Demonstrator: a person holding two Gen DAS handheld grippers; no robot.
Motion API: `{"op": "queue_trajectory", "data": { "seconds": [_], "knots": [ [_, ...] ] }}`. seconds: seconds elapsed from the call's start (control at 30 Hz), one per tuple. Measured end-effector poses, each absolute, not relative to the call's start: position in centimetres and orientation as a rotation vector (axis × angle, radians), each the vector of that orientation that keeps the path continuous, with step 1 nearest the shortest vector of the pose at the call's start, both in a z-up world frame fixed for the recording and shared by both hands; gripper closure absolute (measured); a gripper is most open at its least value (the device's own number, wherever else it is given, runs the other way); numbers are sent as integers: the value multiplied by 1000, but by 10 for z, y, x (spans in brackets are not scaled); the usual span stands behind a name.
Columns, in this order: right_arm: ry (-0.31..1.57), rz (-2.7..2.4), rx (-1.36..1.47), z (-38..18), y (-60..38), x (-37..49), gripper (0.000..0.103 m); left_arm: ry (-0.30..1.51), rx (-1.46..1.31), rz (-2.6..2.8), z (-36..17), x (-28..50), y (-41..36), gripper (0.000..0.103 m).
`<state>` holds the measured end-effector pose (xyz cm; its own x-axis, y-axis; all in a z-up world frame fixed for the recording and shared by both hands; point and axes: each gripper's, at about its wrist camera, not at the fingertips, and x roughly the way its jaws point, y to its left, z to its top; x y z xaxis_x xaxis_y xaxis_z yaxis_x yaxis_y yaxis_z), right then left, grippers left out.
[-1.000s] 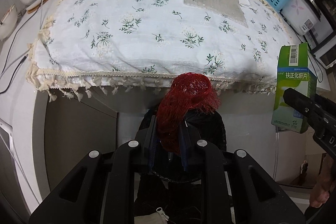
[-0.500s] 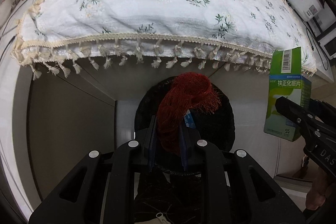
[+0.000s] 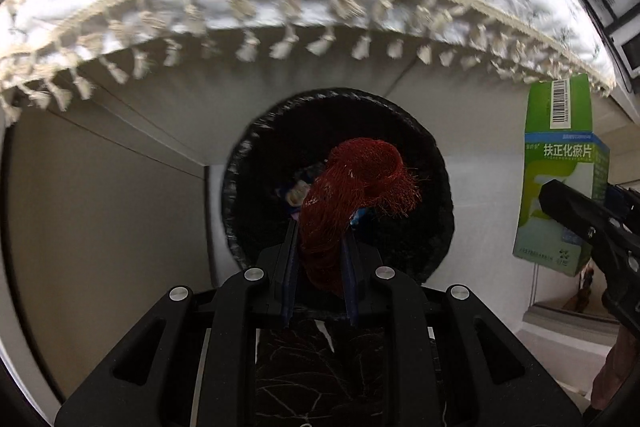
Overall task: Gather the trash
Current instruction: 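Open the left tool to drop the net into the bin while the right tool drops the box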
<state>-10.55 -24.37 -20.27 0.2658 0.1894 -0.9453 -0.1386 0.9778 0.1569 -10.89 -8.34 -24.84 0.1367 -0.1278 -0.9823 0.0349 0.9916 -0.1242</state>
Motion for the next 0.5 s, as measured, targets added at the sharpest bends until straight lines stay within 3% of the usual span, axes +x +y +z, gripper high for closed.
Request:
{"op": "queue_trajectory", "data": {
  "seconds": [0.17, 0.27, 0.3, 0.37, 0.5],
  "knots": [
    [1305, 200, 36, -211, -250, -114, 55, 1421, -60, -154, -259, -108, -103, 83],
    [1315, 186, 33, -215, -255, -116, 55, 1389, -51, -171, -259, -107, -113, 77],
    [1315, 181, 33, -215, -256, -116, 55, 1381, -45, -172, -258, -108, -115, 72],
    [1315, 178, 36, -216, -258, -115, 55, 1368, -52, -163, -254, -107, -114, 53],
    [1313, 181, 33, -217, -255, -110, 55, 1341, -76, -132, -240, -106, -101, 31]
  ]
}}
